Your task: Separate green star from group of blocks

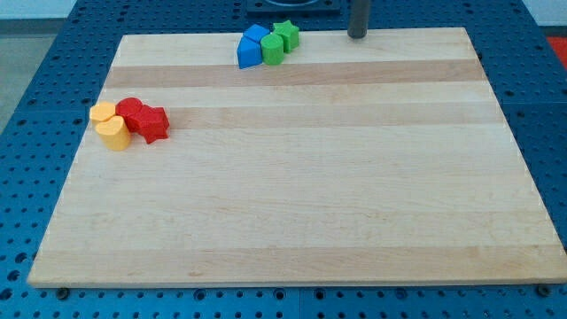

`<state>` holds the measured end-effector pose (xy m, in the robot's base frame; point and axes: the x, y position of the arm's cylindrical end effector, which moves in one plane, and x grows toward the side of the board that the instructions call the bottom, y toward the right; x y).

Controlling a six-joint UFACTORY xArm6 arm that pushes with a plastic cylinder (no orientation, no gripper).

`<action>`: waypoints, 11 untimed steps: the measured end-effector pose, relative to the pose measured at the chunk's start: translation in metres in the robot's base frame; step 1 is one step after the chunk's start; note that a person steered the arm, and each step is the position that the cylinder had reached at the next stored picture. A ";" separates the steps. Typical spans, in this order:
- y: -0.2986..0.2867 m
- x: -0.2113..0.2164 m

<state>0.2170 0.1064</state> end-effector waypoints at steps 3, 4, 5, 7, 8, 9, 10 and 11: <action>-0.173 0.121; -0.246 0.095; -0.279 0.062; -0.243 -0.025; -0.210 -0.024; -0.145 -0.024; -0.106 -0.024; -0.091 -0.018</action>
